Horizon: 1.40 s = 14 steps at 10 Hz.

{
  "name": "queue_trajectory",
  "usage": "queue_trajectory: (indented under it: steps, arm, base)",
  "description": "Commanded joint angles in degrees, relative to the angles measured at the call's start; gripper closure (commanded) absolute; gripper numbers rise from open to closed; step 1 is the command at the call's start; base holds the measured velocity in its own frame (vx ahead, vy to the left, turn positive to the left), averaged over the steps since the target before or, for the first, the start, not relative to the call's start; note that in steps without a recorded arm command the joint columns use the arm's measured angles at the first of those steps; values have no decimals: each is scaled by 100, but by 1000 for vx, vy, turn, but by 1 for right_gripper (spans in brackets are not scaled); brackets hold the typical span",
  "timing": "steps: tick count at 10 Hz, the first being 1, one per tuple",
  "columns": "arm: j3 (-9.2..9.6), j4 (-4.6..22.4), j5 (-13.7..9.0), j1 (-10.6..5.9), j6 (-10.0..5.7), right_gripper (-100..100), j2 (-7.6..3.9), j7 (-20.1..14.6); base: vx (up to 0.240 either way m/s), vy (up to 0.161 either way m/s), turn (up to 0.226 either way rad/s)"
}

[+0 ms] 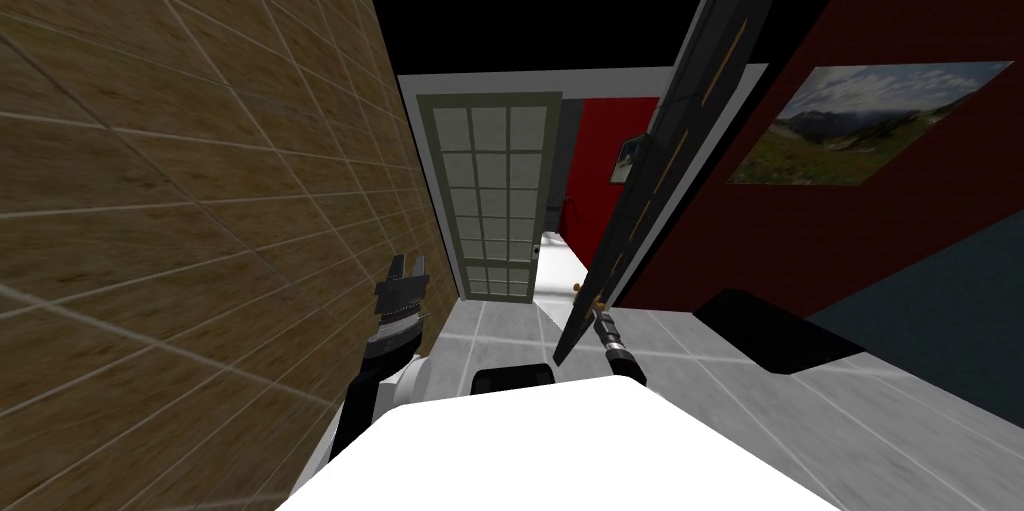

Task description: Pull the door open

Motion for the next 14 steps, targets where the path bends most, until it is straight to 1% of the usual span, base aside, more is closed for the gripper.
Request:
queue_trajectory:
  steps: [1,9,10,11,14]
  arm:
    - [-10,70,-74,-35,90,100,-55,-243]
    - [279,103,-265,-186,73,100,-75,-1398]
    - [347,317,-243,-341,-169,-100,-44,-1433]
    - [394,321,-260,-362,-175,-100,-49,-1625]
    - [490,329,-295,-406,-186,-100,-60,-2014]
  base:
    - [11,1,9]
    - [11,-10,21]
    - [-46,-3,96]
    - [-97,-33,111]
    - [-73,-71,77]
